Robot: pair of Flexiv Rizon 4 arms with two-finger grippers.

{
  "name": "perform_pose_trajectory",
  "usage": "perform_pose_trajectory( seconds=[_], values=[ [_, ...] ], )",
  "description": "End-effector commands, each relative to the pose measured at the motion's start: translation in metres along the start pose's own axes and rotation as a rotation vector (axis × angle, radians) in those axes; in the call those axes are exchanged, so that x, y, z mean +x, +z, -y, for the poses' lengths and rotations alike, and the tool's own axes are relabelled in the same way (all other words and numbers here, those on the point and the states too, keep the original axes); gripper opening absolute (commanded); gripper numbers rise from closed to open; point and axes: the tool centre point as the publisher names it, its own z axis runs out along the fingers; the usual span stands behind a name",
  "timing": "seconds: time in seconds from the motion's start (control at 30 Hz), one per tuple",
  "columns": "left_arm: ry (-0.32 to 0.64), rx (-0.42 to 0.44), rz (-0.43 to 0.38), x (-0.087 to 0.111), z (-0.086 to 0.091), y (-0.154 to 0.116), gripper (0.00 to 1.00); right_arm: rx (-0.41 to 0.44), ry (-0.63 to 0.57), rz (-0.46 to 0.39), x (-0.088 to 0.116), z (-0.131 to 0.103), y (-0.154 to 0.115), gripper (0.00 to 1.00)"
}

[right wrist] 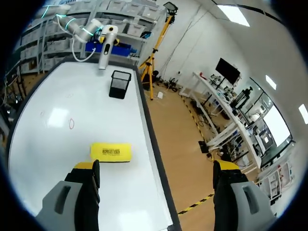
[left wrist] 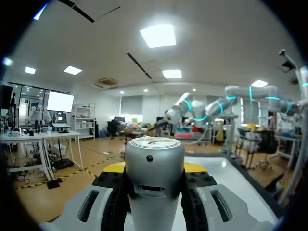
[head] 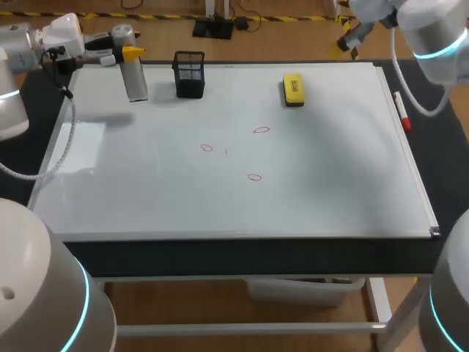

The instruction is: Pick up the inspection probe, press it on each red-marked spot on the whiteboard one by one, put down the probe, pick up the eraser, and wipe off all the red marks.

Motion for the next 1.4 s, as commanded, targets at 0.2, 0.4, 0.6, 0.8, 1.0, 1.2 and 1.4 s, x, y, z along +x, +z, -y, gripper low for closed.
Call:
perform_pose_trajectory(
  seconds=[0.2,0.4,0.6,0.8,1.0,1.2,1.4],
  values=[
    [0.004,0.0,0.031,0.004,0.002,0.001,0.0,0.355,-0.407,-0.619,-0.007,0.003,0.042,1.0],
    [0.004,0.0,0.031,0.004,0.002,0.001,0.0,0.444,-0.6,-0.69,-0.003,0.013,0.057,1.0],
    [0.004,0.0,0.031,0.004,0.002,0.001,0.0,0.446,-0.765,-0.742,-0.002,0.015,0.065,1.0],
    [0.004,0.0,0.031,0.004,0.002,0.001,0.0,0.372,-0.88,-0.743,0.012,0.013,0.074,1.0],
    [0.004,0.0,0.031,0.004,0.002,0.001,0.0,0.4,-1.056,-0.756,0.029,0.009,0.079,1.0],
    [0.004,0.0,0.031,0.004,0.002,0.001,0.0,0.427,-1.06,-0.741,0.031,0.01,0.079,1.0],
    [0.004,0.0,0.031,0.004,0.002,0.001,0.0,0.427,-1.06,-0.741,0.031,0.01,0.079,1.0]
  ],
)
